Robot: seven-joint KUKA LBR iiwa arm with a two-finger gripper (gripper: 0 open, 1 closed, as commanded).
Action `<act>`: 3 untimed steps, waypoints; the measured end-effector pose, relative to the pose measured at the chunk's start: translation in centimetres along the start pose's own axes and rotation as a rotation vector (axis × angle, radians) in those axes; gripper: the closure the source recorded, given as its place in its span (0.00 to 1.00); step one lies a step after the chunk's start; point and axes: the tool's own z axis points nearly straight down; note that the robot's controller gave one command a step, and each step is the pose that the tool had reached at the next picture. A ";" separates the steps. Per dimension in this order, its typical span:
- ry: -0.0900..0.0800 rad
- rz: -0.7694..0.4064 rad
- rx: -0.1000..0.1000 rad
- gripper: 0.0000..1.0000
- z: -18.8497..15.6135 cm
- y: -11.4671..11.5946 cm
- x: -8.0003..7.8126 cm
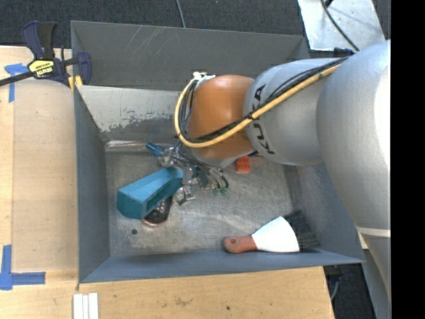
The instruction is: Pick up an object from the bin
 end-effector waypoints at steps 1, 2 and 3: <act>0.000 0.001 0.000 1.00 0.0 0.0 0.0; 0.000 0.001 0.000 1.00 0.0 0.0 0.0; 0.000 0.001 0.000 1.00 0.0 0.0 0.0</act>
Offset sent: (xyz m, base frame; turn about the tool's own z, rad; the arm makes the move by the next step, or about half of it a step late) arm 0.0000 0.0000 0.0000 0.0000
